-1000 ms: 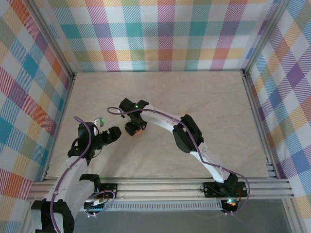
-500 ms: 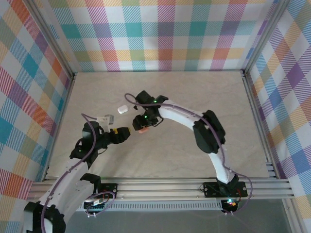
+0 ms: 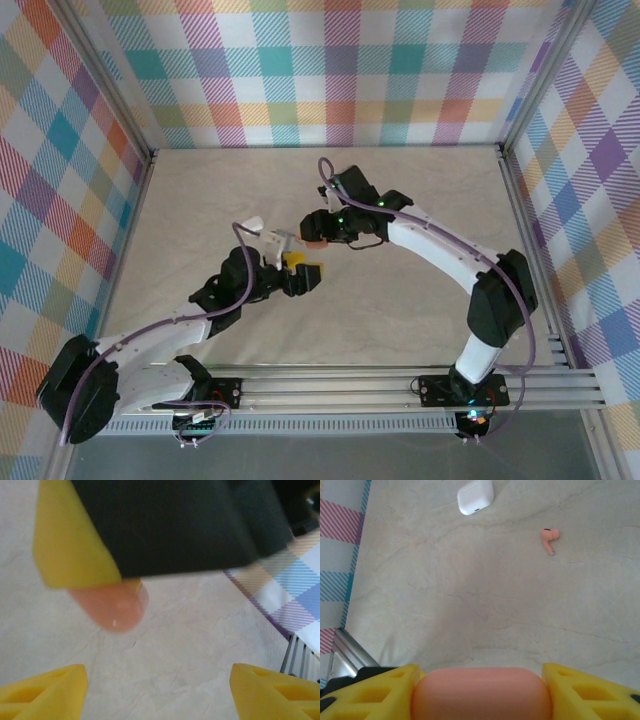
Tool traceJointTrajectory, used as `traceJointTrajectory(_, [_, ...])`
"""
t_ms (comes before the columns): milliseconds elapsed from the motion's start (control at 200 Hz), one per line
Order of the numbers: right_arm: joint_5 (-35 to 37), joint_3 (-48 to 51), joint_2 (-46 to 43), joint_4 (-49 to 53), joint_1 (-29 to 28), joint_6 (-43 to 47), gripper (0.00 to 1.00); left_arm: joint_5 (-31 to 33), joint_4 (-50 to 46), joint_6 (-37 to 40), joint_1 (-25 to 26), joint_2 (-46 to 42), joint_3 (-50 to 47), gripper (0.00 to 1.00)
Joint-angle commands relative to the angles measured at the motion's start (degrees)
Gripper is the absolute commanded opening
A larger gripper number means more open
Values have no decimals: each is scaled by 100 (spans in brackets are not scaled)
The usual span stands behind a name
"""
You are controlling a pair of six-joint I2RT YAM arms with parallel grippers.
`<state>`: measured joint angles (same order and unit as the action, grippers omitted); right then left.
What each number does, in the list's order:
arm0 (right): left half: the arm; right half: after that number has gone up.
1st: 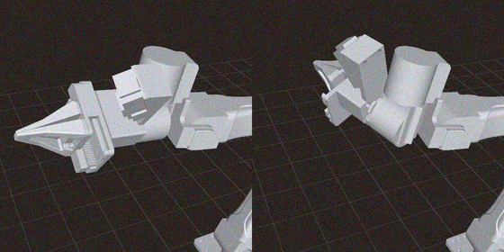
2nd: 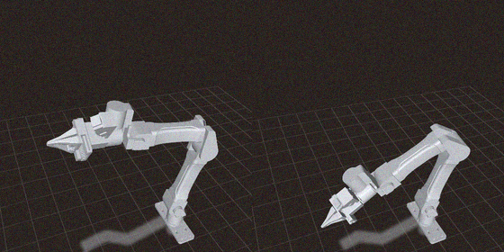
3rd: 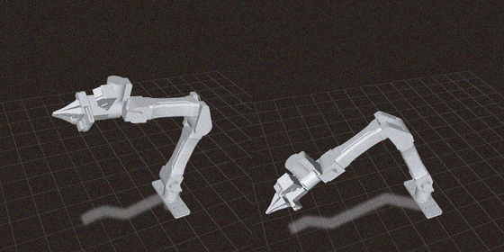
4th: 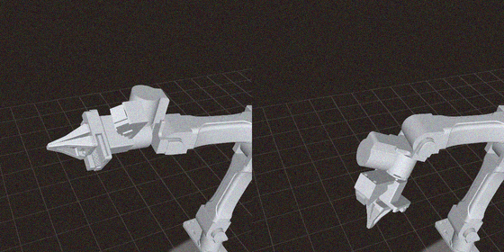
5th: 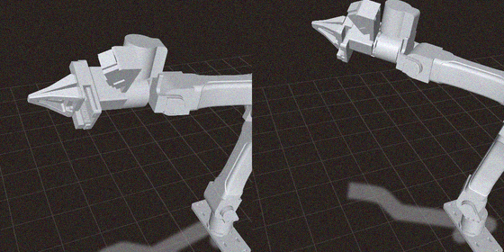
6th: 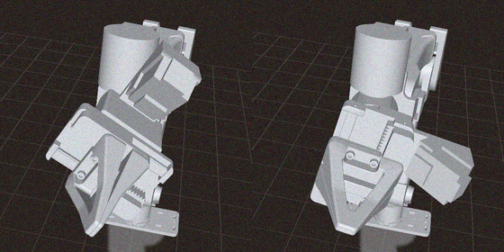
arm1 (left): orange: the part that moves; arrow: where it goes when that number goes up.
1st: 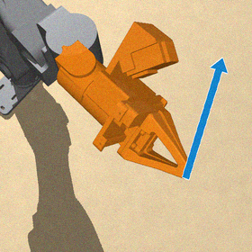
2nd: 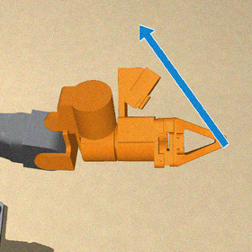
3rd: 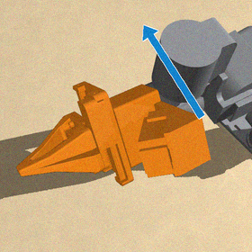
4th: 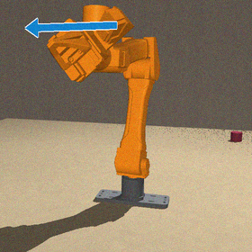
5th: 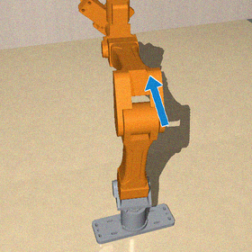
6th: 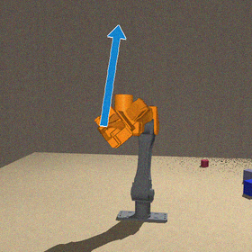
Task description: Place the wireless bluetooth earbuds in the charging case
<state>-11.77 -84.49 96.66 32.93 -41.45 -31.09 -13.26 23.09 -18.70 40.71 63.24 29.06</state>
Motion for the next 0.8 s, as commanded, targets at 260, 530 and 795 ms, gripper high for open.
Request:
traceJointTrajectory(260, [-132,447,-771,-412,151,-503,54,525,1879,-473,108,718,224,71])
traceJointTrajectory(530, [-216,710,-990,-500,145,-671,54,440,2090,-390,110,693,232,58])
traceJointTrajectory(795, [-527,861,-1118,-824,151,-874,54,376,2033,-389,101,724,363,40])
